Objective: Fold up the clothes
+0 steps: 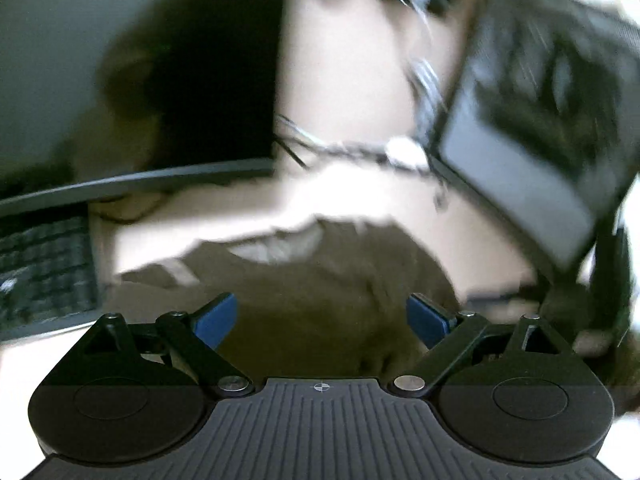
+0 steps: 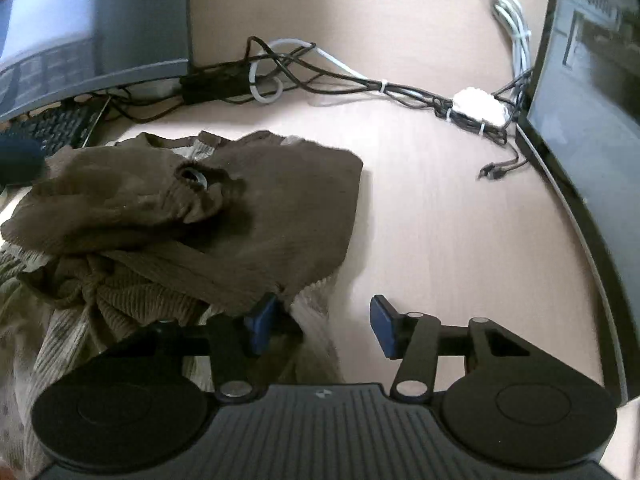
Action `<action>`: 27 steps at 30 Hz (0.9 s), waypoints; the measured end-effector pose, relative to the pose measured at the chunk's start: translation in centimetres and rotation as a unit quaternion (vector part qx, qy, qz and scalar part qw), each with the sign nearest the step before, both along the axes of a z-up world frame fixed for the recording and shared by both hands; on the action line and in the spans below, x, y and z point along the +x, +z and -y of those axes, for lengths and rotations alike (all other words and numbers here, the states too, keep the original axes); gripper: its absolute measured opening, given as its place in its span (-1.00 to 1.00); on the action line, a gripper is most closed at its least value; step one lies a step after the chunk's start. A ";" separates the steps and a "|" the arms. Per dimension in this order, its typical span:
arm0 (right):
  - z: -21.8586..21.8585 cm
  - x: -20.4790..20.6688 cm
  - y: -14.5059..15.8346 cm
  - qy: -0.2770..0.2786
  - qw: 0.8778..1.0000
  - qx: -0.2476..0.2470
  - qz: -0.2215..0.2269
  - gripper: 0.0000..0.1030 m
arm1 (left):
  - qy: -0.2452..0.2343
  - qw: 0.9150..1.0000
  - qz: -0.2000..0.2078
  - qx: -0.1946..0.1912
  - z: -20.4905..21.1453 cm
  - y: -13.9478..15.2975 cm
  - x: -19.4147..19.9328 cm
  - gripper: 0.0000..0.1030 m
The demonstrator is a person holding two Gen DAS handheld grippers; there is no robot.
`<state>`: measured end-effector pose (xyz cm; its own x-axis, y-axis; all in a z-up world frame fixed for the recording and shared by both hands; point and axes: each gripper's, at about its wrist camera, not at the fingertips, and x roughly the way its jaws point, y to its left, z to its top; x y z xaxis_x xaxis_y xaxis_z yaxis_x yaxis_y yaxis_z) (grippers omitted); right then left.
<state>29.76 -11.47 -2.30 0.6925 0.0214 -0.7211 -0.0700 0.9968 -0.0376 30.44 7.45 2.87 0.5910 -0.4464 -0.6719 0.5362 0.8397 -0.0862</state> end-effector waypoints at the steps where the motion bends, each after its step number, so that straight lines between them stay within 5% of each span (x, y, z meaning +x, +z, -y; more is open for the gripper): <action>1: 0.0 -0.3 0.5 0.008 1.000 -0.010 0.010 -0.03 | -0.014 1.000 0.004 0.024 1.4 -0.9 0.1 0.85; 3: 0.1 -0.9 1.7 0.018 0.999 -0.013 0.027 -0.03 | -0.020 0.998 0.011 0.060 2.9 -2.8 0.1 0.85; 5: 0.1 -1.3 2.8 0.028 0.998 -0.020 0.043 0.02 | -0.005 0.996 0.024 0.083 3.5 -4.2 0.5 0.64; 7: -0.1 -1.5 3.7 0.043 0.997 -0.024 0.056 0.07 | 0.010 0.996 0.027 0.086 3.3 -4.8 0.9 -0.37; 9: -0.6 -1.5 4.3 0.068 0.996 -0.020 0.062 0.13 | 0.034 0.998 0.015 0.053 2.2 -4.2 1.6 -0.80; 12: -3.6 -1.1 4.7 0.138 0.988 -0.013 0.072 0.24 | 0.104 0.994 0.028 -0.012 -1.5 -0.6 1.9 -0.82; 16: -9.7 0.8 4.2 0.224 0.971 -0.014 0.080 0.26 | 0.184 0.976 0.064 -0.101 -8.4 5.4 1.6 -0.83; 23: -19.4 5.7 -0.1 0.304 0.948 -0.086 0.049 0.25 | 0.256 0.950 0.071 -0.162 -15.3 8.9 0.1 -0.83; 24: -19.8 6.0 -0.4 0.309 0.946 -0.089 0.046 0.16 | 0.263 0.948 0.069 -0.164 -15.9 8.8 -0.1 -0.83; 26: -20.5 6.4 -0.9 0.317 0.943 -0.092 0.040 -0.66 | 0.274 0.945 0.066 -0.164 -16.9 8.6 -0.5 -0.83; 27: -19.9 6.6 -0.3 0.299 0.950 -0.084 0.043 -0.77 | 0.279 0.944 0.065 -0.164 -17.4 8.5 -0.8 -0.83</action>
<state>36.38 8.45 -2.65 0.6496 0.3184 -0.6904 -0.6104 0.7598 -0.2239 29.67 24.86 11.34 0.8635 -0.2134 -0.4570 0.0433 0.9341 -0.3543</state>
